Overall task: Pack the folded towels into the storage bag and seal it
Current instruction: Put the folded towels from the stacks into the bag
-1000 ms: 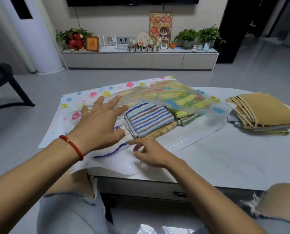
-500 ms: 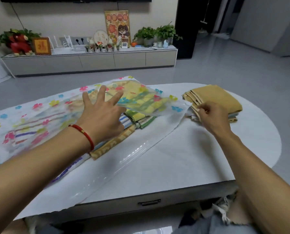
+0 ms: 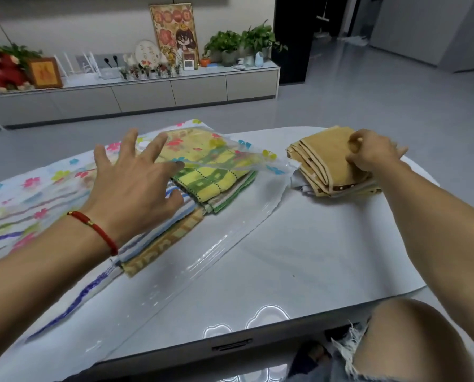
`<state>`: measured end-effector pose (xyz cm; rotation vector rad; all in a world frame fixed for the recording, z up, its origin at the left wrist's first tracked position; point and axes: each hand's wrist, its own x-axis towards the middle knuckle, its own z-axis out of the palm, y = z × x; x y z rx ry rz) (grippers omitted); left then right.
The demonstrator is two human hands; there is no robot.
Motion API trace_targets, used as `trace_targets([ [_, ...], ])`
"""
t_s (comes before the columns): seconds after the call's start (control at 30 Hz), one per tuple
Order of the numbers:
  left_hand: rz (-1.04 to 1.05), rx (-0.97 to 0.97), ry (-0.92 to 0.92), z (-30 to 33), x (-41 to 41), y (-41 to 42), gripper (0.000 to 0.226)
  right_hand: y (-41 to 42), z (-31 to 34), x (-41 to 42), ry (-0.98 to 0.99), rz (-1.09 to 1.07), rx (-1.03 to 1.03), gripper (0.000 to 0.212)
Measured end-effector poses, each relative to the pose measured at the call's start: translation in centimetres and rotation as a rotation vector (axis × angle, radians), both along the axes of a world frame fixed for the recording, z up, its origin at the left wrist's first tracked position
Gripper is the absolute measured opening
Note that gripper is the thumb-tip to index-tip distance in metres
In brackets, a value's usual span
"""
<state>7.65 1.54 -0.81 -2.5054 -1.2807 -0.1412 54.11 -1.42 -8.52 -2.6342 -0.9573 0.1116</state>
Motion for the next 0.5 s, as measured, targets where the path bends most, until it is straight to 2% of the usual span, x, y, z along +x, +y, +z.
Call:
trace_targets([
  [0.13,0.054,0.014,-0.029,0.2,-0.7,-0.6,0.055,-0.6,1.8,0.5,0.107,0.118,-0.008,0.071],
  [0.23,0.064,0.005,-0.047,0.3,-1.5,-1.0,0.054,-1.4,2.6,1.2,0.221,0.211,-0.012,0.079],
  [0.3,0.082,0.002,-0.046,0.4,-2.3,-1.3,0.056,-2.3,2.8,1.3,0.379,0.222,0.015,0.072],
  [0.37,0.090,0.006,-0.039,0.4,-3.3,-1.5,0.060,-3.4,3.0,0.7,0.567,0.174,0.077,0.053],
  [0.5,0.106,-0.007,-0.003,0.7,-5.7,-1.8,0.067,-6.7,3.7,-1.9,0.794,0.125,0.336,0.038],
])
